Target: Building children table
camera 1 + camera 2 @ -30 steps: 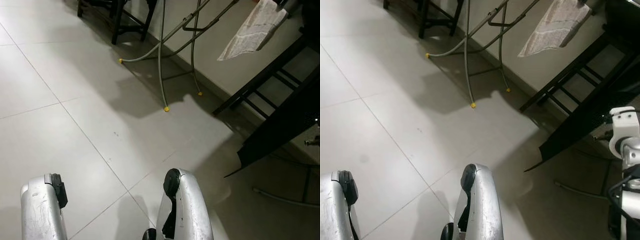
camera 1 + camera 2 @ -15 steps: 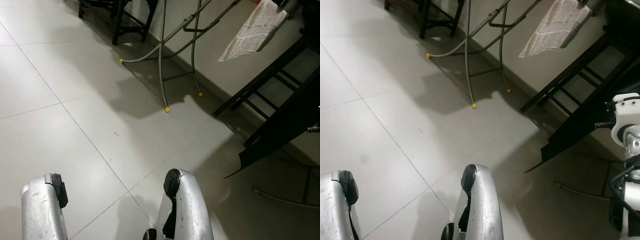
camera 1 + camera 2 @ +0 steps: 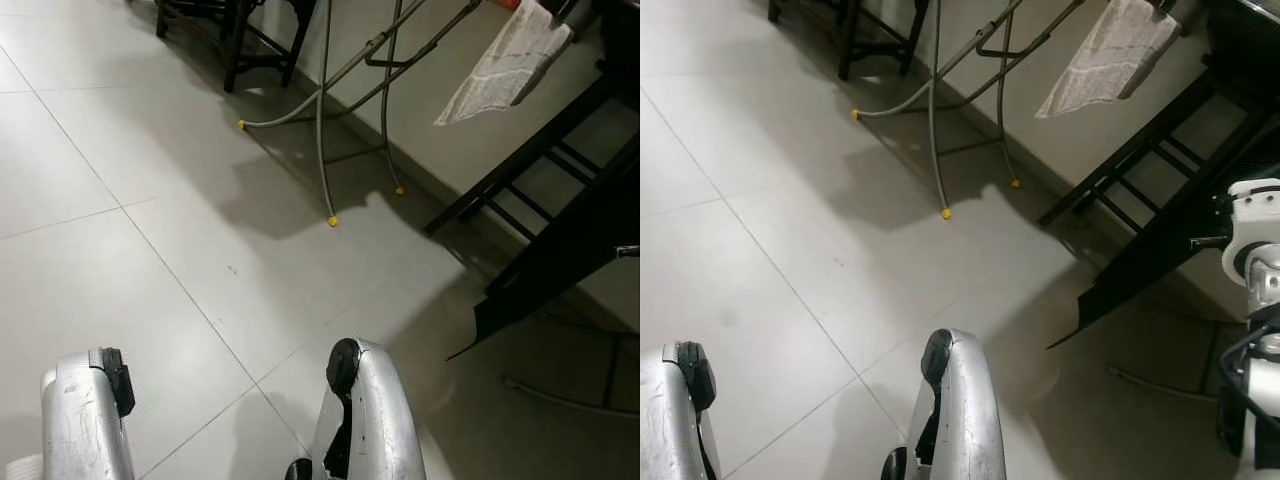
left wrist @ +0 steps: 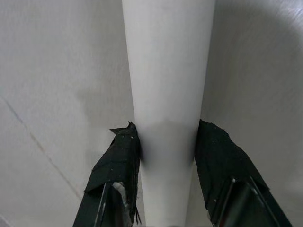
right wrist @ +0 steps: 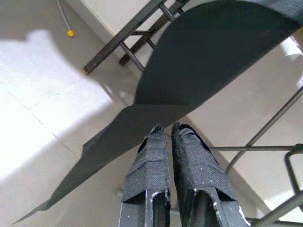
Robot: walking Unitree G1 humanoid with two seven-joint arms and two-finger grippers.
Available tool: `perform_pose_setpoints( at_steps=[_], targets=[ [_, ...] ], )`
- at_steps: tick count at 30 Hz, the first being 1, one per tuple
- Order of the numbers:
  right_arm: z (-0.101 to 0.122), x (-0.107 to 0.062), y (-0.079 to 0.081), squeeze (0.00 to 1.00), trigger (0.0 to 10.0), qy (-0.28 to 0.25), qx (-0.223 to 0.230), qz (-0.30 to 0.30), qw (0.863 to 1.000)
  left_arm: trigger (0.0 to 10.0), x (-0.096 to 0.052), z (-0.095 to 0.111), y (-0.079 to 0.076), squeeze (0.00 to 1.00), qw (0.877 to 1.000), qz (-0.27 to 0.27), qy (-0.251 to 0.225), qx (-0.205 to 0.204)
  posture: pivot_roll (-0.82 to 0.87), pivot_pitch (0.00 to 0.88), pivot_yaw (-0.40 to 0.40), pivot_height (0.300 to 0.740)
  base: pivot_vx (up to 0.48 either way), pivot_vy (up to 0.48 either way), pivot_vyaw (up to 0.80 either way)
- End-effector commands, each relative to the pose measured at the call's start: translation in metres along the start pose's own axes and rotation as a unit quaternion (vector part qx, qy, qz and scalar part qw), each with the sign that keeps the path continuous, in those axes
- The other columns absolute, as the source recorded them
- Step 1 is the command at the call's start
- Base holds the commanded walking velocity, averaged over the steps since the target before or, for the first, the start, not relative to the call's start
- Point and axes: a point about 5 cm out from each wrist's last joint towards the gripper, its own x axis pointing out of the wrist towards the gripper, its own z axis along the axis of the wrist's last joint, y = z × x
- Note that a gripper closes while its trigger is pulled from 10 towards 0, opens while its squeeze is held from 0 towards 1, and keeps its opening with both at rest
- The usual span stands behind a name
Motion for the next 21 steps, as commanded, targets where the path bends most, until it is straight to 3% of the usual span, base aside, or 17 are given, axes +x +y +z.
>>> perform_pose_setpoints(
  at_steps=[1, 4, 8, 15, 16, 21],
  targets=[
    [-0.016, 0.000, 0.001, 0.00, 10.0, 0.019, 0.022, -0.005, 1.000, 0.0, -0.020, -0.010, -0.052, 0.00, 0.998, -0.047, 0.020, -0.027, -0.34, 0.065, -0.400, 0.300, 0.000, 0.000, 0.00],
    [-0.020, 0.002, 0.007, 0.00, 10.0, 0.020, 0.031, 0.000, 0.999, 0.0, -0.018, -0.003, -0.047, 0.00, 0.999, -0.028, 0.002, -0.032, -0.33, 0.068, -0.400, 0.300, 0.000, 0.000, 0.00],
    [-0.032, 0.006, 0.024, 0.00, 10.0, 0.021, 0.054, 0.016, 0.998, 0.0, -0.015, 0.029, -0.051, 0.00, 0.996, -0.017, -0.078, -0.030, -0.27, 0.088, -0.400, 0.300, 0.000, 0.000, 0.00],
    [-0.043, 0.009, 0.042, 0.00, 10.0, 0.021, 0.074, 0.033, 0.997, 0.0, -0.010, 0.057, -0.047, 0.00, 0.992, -0.001, -0.124, -0.033, -0.22, 0.100, -0.399, 0.300, 0.000, 0.000, 0.00],
    [-0.048, 0.010, 0.052, 0.00, 10.0, 0.019, 0.087, 0.046, 0.995, 0.0, -0.007, 0.073, -0.042, 0.00, 0.988, 0.007, -0.148, -0.031, -0.19, 0.105, -0.376, 0.300, 0.000, 0.000, 0.00],
    [-0.058, 0.011, 0.068, 0.00, 10.0, 0.018, 0.099, 0.060, 0.993, 0.0, -0.001, 0.092, -0.027, 0.00, 0.984, 0.027, -0.175, -0.029, -0.14, 0.113, -0.335, 0.300, 0.000, 0.000, 0.00]
  ],
)
